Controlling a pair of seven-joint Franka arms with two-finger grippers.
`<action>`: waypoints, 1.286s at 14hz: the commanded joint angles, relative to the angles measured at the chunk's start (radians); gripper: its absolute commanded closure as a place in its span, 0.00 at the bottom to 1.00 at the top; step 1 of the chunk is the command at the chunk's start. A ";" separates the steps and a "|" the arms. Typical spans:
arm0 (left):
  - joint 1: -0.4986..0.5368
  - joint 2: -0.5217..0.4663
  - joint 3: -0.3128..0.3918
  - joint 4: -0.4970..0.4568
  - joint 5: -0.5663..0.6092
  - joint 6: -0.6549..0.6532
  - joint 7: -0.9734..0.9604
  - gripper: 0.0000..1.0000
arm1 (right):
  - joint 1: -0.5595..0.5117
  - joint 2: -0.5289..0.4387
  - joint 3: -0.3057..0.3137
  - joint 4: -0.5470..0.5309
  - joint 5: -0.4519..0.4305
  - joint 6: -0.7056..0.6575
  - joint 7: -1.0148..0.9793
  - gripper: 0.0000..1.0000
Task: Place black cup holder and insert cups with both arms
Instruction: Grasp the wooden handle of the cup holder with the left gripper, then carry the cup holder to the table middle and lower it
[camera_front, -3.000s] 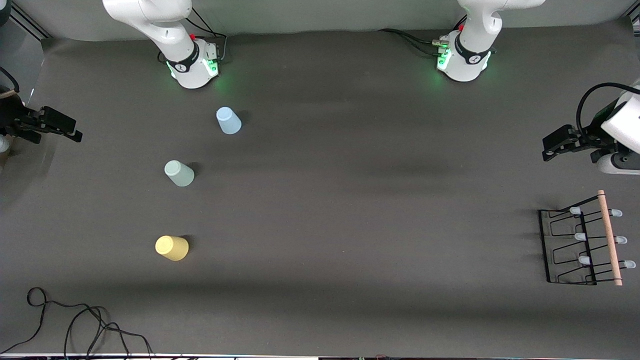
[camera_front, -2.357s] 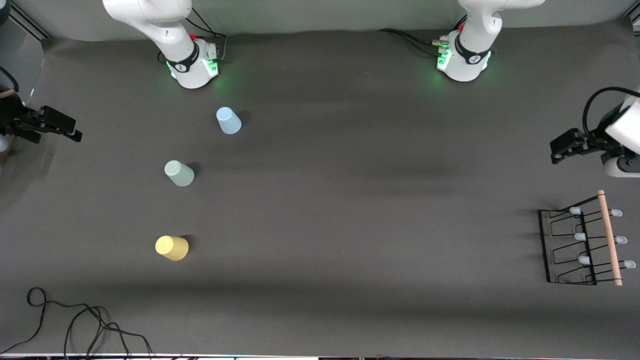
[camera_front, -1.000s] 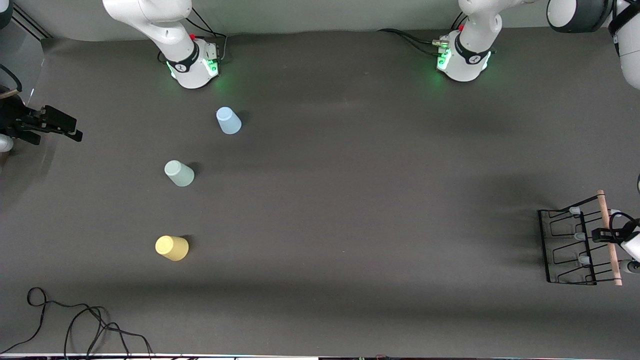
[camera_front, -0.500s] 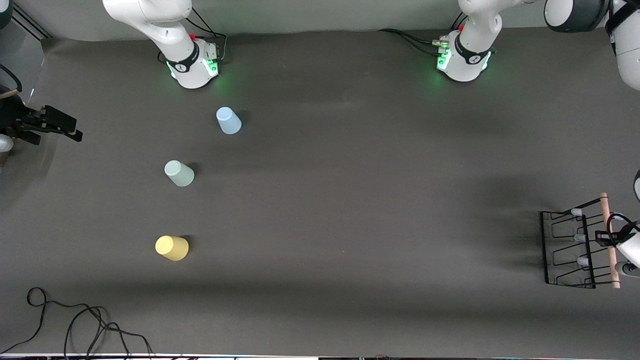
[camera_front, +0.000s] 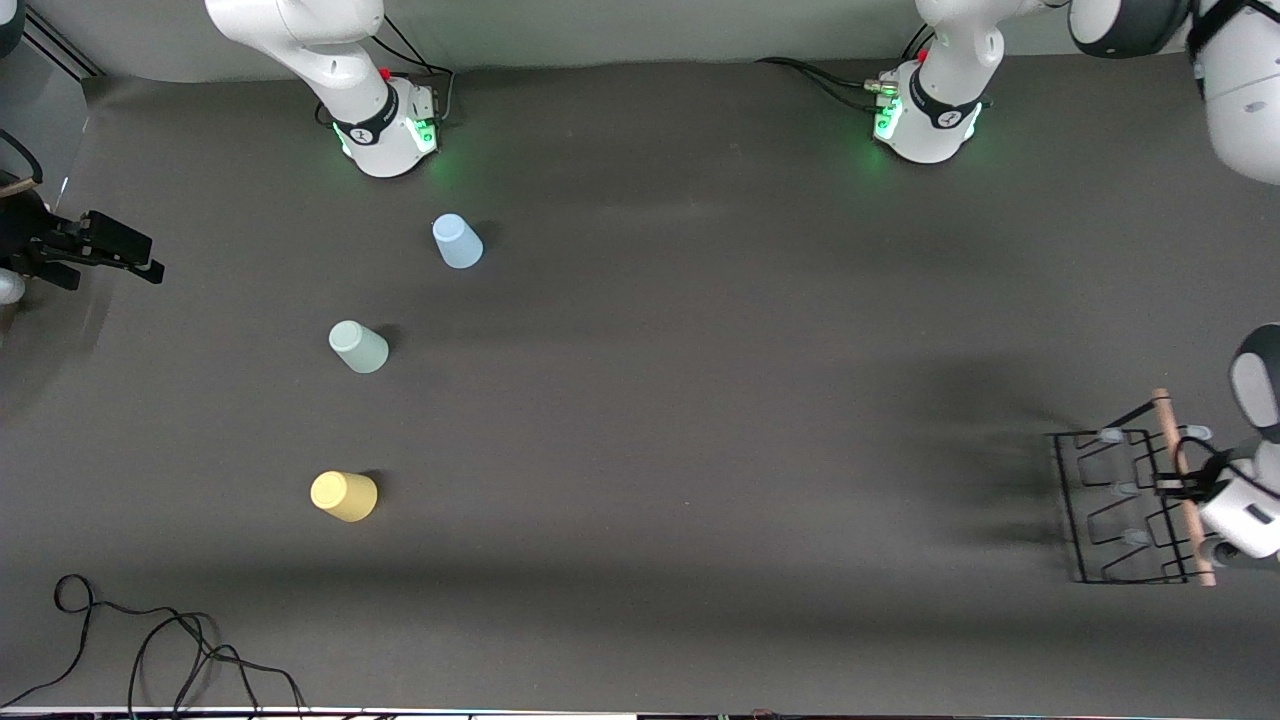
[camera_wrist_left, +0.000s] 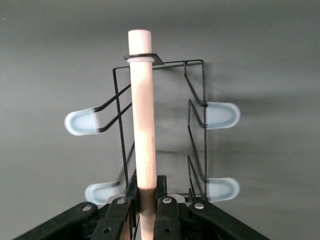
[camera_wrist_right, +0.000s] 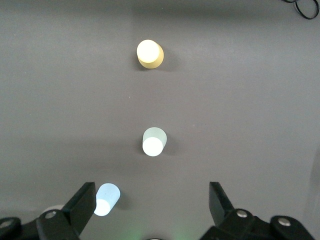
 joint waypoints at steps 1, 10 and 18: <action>-0.082 -0.029 0.011 0.062 -0.005 -0.133 -0.144 1.00 | 0.000 -0.002 -0.002 0.008 -0.009 0.001 -0.020 0.00; -0.503 -0.106 0.007 0.105 -0.095 -0.322 -0.519 1.00 | 0.000 -0.001 -0.002 0.006 -0.008 0.007 -0.018 0.00; -0.807 -0.014 -0.053 0.105 -0.177 -0.301 -0.776 1.00 | 0.000 -0.001 -0.003 0.005 -0.008 0.007 -0.020 0.00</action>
